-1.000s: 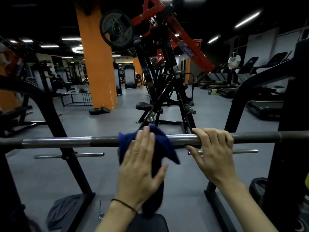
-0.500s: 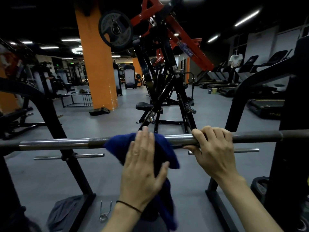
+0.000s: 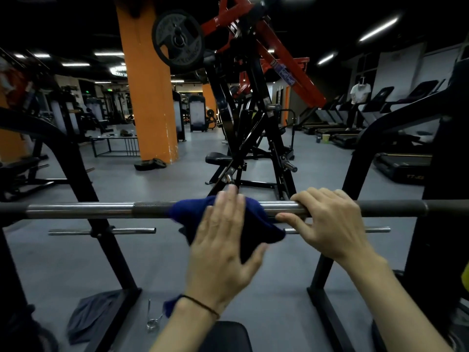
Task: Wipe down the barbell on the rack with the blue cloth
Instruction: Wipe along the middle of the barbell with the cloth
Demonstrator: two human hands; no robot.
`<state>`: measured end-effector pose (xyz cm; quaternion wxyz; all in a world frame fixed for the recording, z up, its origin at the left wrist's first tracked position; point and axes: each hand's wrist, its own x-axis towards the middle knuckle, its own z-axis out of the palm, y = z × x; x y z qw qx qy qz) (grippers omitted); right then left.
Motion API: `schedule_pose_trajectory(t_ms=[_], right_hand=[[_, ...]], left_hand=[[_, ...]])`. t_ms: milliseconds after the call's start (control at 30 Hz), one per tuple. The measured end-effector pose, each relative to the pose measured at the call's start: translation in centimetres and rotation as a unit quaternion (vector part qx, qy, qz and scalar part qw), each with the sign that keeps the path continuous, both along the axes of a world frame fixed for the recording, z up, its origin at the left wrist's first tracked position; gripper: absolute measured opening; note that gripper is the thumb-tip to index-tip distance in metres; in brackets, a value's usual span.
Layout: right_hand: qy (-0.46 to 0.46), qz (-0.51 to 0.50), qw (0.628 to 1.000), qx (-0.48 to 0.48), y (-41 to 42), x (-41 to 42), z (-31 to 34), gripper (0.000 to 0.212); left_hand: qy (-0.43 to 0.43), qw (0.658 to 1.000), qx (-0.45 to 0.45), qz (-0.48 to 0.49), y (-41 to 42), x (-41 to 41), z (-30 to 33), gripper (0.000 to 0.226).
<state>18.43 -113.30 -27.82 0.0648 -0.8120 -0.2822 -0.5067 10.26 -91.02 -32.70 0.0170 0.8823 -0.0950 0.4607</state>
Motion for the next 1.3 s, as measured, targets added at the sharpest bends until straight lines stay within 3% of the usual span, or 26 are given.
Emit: schedule_pose_trajectory(t_ms=[100,233,333,467,567,700,867,1000,1167,1300], right_hand=[[-0.026,-0.019,0.999,0.01,0.1,-0.5,-1.4,0.054],[-0.021,-0.037,0.997,0.059,1.7,-0.9,-2.9,0.044],[-0.026,-0.037,0.997,0.066,1.7,-0.8,-2.9,0.041],[-0.041,-0.02,0.997,0.059,1.1,-0.7,-2.8,0.042],[-0.048,-0.013,0.997,0.062,1.2,-0.5,-2.7,0.05],[-0.061,-0.022,0.997,0.032,1.3,-0.5,-2.1,0.043],[-0.054,-0.01,0.998,0.024,0.8,-0.5,-1.8,0.027],[-0.028,0.0,0.999,0.032,0.7,-0.6,-1.8,0.046],[-0.067,-0.004,0.998,0.015,1.0,-0.3,-1.9,0.035],[-0.083,0.007,0.996,-0.04,0.4,0.1,-0.9,0.033]], left_hand=[[-0.006,0.999,-0.027,0.035,3.0,-0.4,-0.3,0.088],[0.002,0.997,-0.074,0.03,-0.9,0.0,0.3,0.094],[0.016,1.0,-0.02,-0.012,-3.8,0.1,0.2,0.093],[0.011,1.0,0.003,-0.002,0.3,-0.4,-0.9,0.091],[-0.005,0.999,-0.024,0.033,2.9,-0.6,-1.6,0.09],[-0.002,0.997,-0.081,0.016,-1.8,0.1,-0.7,0.097],[-0.004,0.998,-0.009,-0.055,-6.1,0.9,-0.2,0.092],[-0.013,0.999,-0.042,-0.021,-0.7,0.4,-1.3,0.09],[-0.013,0.998,-0.065,-0.001,-1.0,0.3,-0.9,0.095],[0.008,0.999,0.037,-0.033,-2.4,0.4,-0.3,0.095]])
